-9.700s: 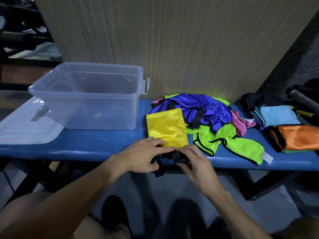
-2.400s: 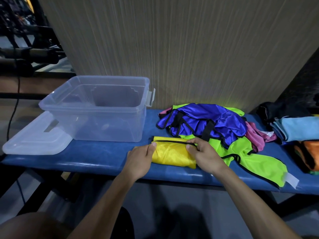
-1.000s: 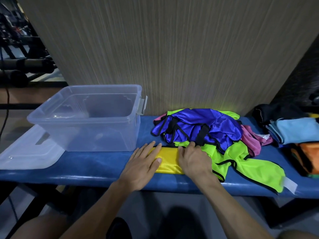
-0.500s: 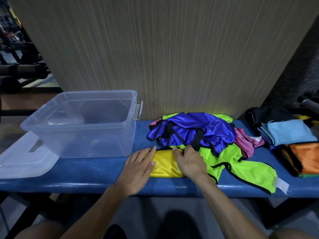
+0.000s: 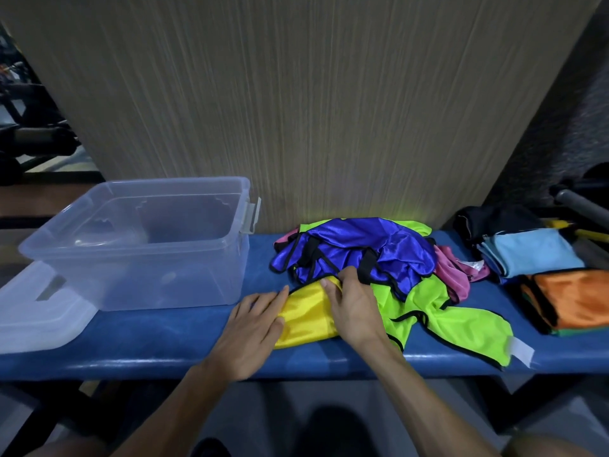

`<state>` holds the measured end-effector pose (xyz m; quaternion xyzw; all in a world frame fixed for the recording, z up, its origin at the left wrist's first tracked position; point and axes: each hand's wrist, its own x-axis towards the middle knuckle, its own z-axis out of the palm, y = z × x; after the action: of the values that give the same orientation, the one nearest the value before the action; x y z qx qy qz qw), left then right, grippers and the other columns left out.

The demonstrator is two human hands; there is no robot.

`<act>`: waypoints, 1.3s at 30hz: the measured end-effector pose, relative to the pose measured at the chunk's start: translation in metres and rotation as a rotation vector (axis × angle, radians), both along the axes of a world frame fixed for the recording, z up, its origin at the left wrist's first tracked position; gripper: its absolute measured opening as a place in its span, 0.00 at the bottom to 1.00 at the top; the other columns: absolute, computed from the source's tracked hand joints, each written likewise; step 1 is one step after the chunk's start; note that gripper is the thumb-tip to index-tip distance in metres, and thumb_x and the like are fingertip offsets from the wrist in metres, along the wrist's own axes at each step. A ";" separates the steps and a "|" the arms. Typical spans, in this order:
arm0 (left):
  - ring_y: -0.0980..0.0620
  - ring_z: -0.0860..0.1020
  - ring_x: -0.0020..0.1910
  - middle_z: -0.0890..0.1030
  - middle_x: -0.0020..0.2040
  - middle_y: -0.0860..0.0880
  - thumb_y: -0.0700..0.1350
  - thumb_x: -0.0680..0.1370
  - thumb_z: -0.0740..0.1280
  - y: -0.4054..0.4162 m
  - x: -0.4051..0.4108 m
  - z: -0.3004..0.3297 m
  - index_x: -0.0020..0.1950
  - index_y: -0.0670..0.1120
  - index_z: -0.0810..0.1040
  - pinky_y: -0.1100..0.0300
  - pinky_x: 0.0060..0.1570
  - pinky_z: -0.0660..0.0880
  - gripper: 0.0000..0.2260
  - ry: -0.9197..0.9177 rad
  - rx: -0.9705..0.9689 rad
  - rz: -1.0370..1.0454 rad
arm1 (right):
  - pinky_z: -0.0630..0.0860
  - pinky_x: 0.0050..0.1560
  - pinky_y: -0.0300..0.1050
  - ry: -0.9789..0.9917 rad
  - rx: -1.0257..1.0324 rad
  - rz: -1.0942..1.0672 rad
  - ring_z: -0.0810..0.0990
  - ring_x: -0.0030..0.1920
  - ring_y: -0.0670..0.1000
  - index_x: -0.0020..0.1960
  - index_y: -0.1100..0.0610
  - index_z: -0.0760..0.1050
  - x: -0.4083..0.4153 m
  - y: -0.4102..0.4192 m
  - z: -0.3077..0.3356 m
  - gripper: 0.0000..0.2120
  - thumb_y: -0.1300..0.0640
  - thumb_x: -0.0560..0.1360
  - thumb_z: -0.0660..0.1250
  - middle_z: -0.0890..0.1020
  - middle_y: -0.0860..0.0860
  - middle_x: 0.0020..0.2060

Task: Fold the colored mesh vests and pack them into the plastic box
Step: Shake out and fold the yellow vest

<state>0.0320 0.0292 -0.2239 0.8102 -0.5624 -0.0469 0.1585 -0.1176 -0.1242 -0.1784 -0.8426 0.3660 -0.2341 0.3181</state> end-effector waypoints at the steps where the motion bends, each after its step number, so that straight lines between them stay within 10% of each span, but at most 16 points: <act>1: 0.52 0.64 0.68 0.68 0.71 0.57 0.61 0.79 0.38 -0.003 -0.003 0.003 0.83 0.53 0.53 0.53 0.71 0.61 0.34 -0.003 0.009 0.025 | 0.71 0.41 0.52 -0.027 -0.015 0.020 0.75 0.40 0.57 0.57 0.58 0.68 -0.005 -0.002 0.003 0.16 0.45 0.84 0.60 0.76 0.50 0.36; 7: 0.49 0.69 0.51 0.72 0.52 0.53 0.55 0.78 0.44 -0.035 -0.039 0.003 0.65 0.50 0.76 0.47 0.56 0.71 0.26 -0.017 -0.074 0.114 | 0.74 0.47 0.54 -0.079 -0.117 0.051 0.80 0.46 0.56 0.56 0.50 0.68 -0.034 -0.022 0.007 0.16 0.39 0.81 0.62 0.82 0.50 0.42; 11: 0.47 0.68 0.44 0.69 0.44 0.52 0.49 0.77 0.53 -0.042 -0.068 0.001 0.47 0.50 0.72 0.44 0.45 0.73 0.09 -0.004 -0.197 0.100 | 0.74 0.52 0.52 -0.136 -0.059 0.005 0.81 0.53 0.53 0.57 0.52 0.71 -0.059 -0.032 0.004 0.15 0.41 0.81 0.65 0.83 0.49 0.47; 19: 0.58 0.66 0.67 0.68 0.69 0.58 0.50 0.86 0.56 -0.070 -0.107 0.056 0.78 0.51 0.64 0.70 0.58 0.57 0.20 0.438 -0.187 0.023 | 0.74 0.49 0.48 -0.399 0.162 -0.045 0.77 0.44 0.52 0.49 0.54 0.75 -0.109 -0.068 0.034 0.11 0.47 0.78 0.71 0.81 0.52 0.43; 26: 0.83 0.67 0.47 0.67 0.48 0.68 0.47 0.86 0.56 -0.150 -0.146 0.093 0.52 0.60 0.63 0.86 0.49 0.57 0.07 0.582 -0.088 -0.151 | 0.74 0.45 0.42 -0.466 0.580 -0.276 0.79 0.49 0.48 0.57 0.49 0.80 -0.178 -0.123 0.060 0.11 0.48 0.76 0.74 0.81 0.50 0.53; 32: 0.70 0.65 0.48 0.67 0.48 0.68 0.51 0.86 0.56 -0.201 -0.175 0.086 0.51 0.63 0.66 0.82 0.48 0.61 0.07 0.683 -0.052 -0.246 | 0.80 0.47 0.54 -0.650 0.760 -0.421 0.83 0.47 0.53 0.58 0.54 0.80 -0.213 -0.155 0.061 0.17 0.51 0.73 0.77 0.85 0.54 0.49; 35: 0.68 0.62 0.63 0.66 0.62 0.66 0.52 0.86 0.56 -0.218 -0.178 0.087 0.72 0.58 0.69 0.73 0.58 0.58 0.14 0.688 -0.053 -0.266 | 0.82 0.54 0.59 -0.648 0.746 -0.451 0.85 0.49 0.54 0.57 0.50 0.78 -0.212 -0.164 0.059 0.15 0.53 0.73 0.78 0.86 0.52 0.49; 39: 0.64 0.72 0.56 0.75 0.54 0.59 0.53 0.86 0.54 -0.243 -0.173 0.085 0.58 0.56 0.74 0.64 0.60 0.67 0.09 0.541 -0.091 -0.369 | 0.82 0.50 0.56 -0.690 0.575 -0.484 0.85 0.48 0.54 0.57 0.50 0.80 -0.214 -0.179 0.066 0.17 0.57 0.71 0.79 0.86 0.56 0.51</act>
<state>-0.1415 -0.2136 -0.1392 0.6448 -0.6388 -0.2630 0.3272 -0.3313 -0.3030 -0.1128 -0.4858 0.4740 -0.4553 0.5763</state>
